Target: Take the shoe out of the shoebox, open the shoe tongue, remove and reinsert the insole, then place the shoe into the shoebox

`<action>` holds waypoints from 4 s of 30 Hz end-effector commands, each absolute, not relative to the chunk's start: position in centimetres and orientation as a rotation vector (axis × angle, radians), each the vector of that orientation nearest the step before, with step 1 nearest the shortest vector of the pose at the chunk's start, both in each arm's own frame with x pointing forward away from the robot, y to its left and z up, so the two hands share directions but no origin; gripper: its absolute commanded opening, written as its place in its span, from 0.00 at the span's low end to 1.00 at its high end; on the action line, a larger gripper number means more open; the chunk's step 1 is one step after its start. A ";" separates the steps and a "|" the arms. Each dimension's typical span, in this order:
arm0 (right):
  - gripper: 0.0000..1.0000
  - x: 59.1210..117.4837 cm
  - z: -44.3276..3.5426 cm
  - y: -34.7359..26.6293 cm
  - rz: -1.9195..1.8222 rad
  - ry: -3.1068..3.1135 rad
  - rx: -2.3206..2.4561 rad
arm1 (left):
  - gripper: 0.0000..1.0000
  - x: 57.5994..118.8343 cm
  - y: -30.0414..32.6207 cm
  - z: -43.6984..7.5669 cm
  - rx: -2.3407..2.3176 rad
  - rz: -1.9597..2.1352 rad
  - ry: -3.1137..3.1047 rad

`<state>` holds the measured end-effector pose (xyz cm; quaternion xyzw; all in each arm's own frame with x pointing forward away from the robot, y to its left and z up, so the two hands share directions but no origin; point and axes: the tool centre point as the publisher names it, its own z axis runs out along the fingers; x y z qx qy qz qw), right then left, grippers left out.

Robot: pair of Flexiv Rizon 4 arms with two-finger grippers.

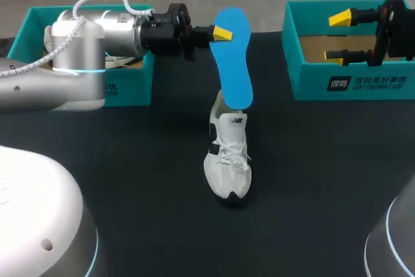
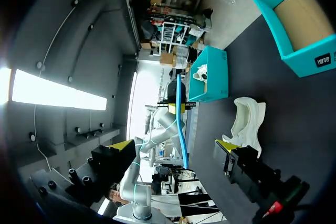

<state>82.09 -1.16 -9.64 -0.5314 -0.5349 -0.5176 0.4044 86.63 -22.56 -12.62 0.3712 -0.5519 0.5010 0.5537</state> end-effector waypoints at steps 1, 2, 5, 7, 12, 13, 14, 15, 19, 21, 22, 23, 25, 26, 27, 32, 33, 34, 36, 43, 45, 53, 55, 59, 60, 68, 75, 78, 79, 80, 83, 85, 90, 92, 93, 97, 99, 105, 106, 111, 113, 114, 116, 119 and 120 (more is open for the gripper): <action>1.00 82.0 -9.7 -1.1 -1.308 -1.350 -1.344 | 0.00 86.9 -22.8 -12.4 0.873 1.178 -1.317; 1.00 82.0 -9.0 -1.0 -1.291 -1.420 -1.361 | 0.00 86.9 -22.9 -12.3 0.871 1.179 -1.320; 1.00 81.9 -7.7 -0.6 -1.224 -1.590 -1.444 | 0.00 87.1 -23.1 -12.1 0.869 1.182 -1.323; 1.00 81.8 -7.0 -0.3 -1.181 -1.681 -1.551 | 0.00 87.1 -23.2 -12.1 0.868 1.181 -1.324; 1.00 81.7 -5.4 0.5 -1.135 -1.830 -1.634 | 0.00 87.2 -23.5 -12.4 0.869 1.173 -1.322; 1.00 81.7 -5.2 0.7 -1.119 -1.859 -1.649 | 0.00 87.2 -23.6 -12.4 0.869 1.171 -1.321; 1.00 81.6 -5.0 0.9 -1.112 -1.888 -1.662 | 0.00 87.2 -23.7 -12.4 0.868 1.167 -1.320; 1.00 81.6 -4.9 1.1 -1.106 -1.907 -1.671 | 0.00 87.2 -23.7 -12.5 0.866 1.165 -1.320; 1.00 81.5 -5.0 2.2 -1.040 -2.023 -1.726 | 0.00 87.2 -23.9 -12.7 0.865 1.158 -1.315; 1.00 81.4 -5.0 2.9 -0.990 -2.094 -1.756 | 0.00 87.2 -24.0 -12.7 0.863 1.157 -1.311; 1.00 81.3 -5.0 3.2 -0.963 -2.127 -1.776 | 0.00 87.2 -24.1 -12.8 0.862 1.156 -1.309; 1.00 81.3 -4.9 3.5 -0.947 -2.144 -1.796 | 0.00 87.2 -24.1 -12.8 0.859 1.154 -1.307; 1.00 81.2 -4.9 4.1 -0.895 -2.168 -1.847 | 0.00 87.1 -24.2 -12.8 0.857 1.153 -1.308; 1.00 81.2 -4.9 4.3 -0.850 -2.173 -1.898 | 0.00 87.1 -24.2 -12.8 0.858 1.154 -1.309; 1.00 81.2 -4.9 4.3 -0.830 -2.186 -1.925 | 0.00 87.1 -24.2 -12.8 0.853 1.153 -1.313; 1.00 81.2 -4.7 4.5 -0.739 -2.224 -2.069 | 0.00 87.0 -24.2 -12.8 0.857 1.181 -1.308; 1.00 81.2 -4.5 4.5 -0.743 -2.229 -2.077 | 0.00 87.0 -24.2 -12.8 0.857 1.181 -1.308; 1.00 81.2 -4.5 4.5 -0.743 -2.229 -2.077 | 0.00 87.0 -24.2 -12.8 0.857 1.181 -1.308; 1.00 81.2 -4.5 4.5 -0.743 -2.229 -2.077 | 0.00 87.0 -24.2 -12.8 0.857 1.181 -1.308; 1.00 81.2 -4.5 4.5 -0.743 -2.229 -2.077 | 0.00 87.0 -24.2 -12.8 0.857 1.181 -1.308; 1.00 81.2 -4.5 4.5 -0.743 -2.229 -2.077 | 0.00 87.0 -24.2 -12.8 0.857 1.181 -1.308; 1.00 81.2 -3.8 8.0 -0.541 -2.438 -2.152 | 0.00 87.0 -24.2 -12.8 0.857 1.181 -1.308; 1.00 81.2 -3.7 8.6 -0.534 -2.460 -2.165 | 0.00 87.0 -24.2 -12.8 0.857 1.181 -1.308; 1.00 81.2 -3.3 10.4 -0.472 -2.530 -2.204 | 0.00 87.0 -24.2 -12.8 0.857 1.181 -1.308; 1.00 81.2 -3.2 10.7 -0.466 -2.541 -2.205 | 0.00 87.0 -24.2 -12.8 0.857 1.181 -1.308; 1.00 80.9 -3.4 12.6 -0.384 -2.557 -2.173 | 0.00 87.0 -24.2 -12.8 0.857 1.181 -1.308; 1.00 80.7 -3.9 14.2 -0.313 -2.523 -2.233 | 0.00 87.0 -24.2 -12.8 0.857 1.181 -1.308; 1.00 80.7 -4.2 14.8 -0.281 -2.473 -2.237 | 0.00 87.0 -24.2 -12.8 0.857 1.181 -1.308; 1.00 80.6 -4.3 14.9 -0.272 -2.465 -2.243 | 0.00 87.0 -24.2 -12.8 0.857 1.181 -1.308; 1.00 80.6 -4.3 15.0 -0.267 -2.461 -2.243 | 0.00 87.0 -24.2 -12.8 0.857 1.181 -1.308; 1.00 80.6 -4.4 15.5 -0.237 -2.479 -2.248 | 0.00 87.0 -24.2 -12.8 0.857 1.181 -1.308; 1.00 80.5 -4.4 15.8 -0.224 -2.491 -2.244 | 0.00 87.0 -24.2 -12.8 0.857 1.181 -1.308; 1.00 80.5 -4.7 16.4 -0.233 -2.473 -2.246 | 0.00 87.0 -24.2 -12.8 0.857 1.181 -1.308; 1.00 80.5 -4.7 16.4 -0.233 -2.473 -2.246 | 0.00 87.0 -24.2 -12.8 0.857 1.181 -1.308; 1.00 80.5 -4.7 16.4 -0.233 -2.473 -2.246 | 0.00 87.0 -24.2 -12.8 0.857 1.181 -1.308; 1.00 80.5 -4.7 16.4 -0.233 -2.473 -2.246 | 0.00 87.0 -24.2 -12.8 0.857 1.181 -1.308; 1.00 80.5 -4.7 16.4 -0.233 -2.473 -2.246 | 0.00 87.0 -24.2 -12.8 0.857 1.181 -1.308; 1.00 80.5 -4.7 16.4 -0.233 -2.473 -2.246 | 0.00 87.0 -24.2 -12.8 0.857 1.181 -1.308; 1.00 80.5 -4.7 16.4 -0.233 -2.473 -2.246 | 0.00 87.0 -24.2 -12.8 0.857 1.181 -1.308; 1.00 80.5 -4.7 16.4 -0.233 -2.473 -2.246 | 0.00 87.0 -24.2 -12.8 0.857 1.181 -1.308; 1.00 80.5 -4.7 16.4 -0.233 -2.473 -2.246 | 0.00 87.0 -24.2 -12.8 0.857 1.181 -1.308; 1.00 80.5 -4.7 16.4 -0.233 -2.473 -2.246 | 0.00 87.0 -24.2 -12.8 0.857 1.181 -1.308; 1.00 80.4 -4.8 16.3 -0.239 -2.443 -2.243 | 0.00 87.0 -24.2 -12.8 0.857 1.181 -1.308; 1.00 80.4 -5.0 16.1 -0.262 -2.374 -2.238 | 0.00 87.0 -24.2 -12.8 0.857 1.181 -1.308; 1.00 80.4 -5.1 16.1 -0.258 -2.370 -2.236 | 0.00 87.0 -24.2 -12.8 0.857 1.181 -1.308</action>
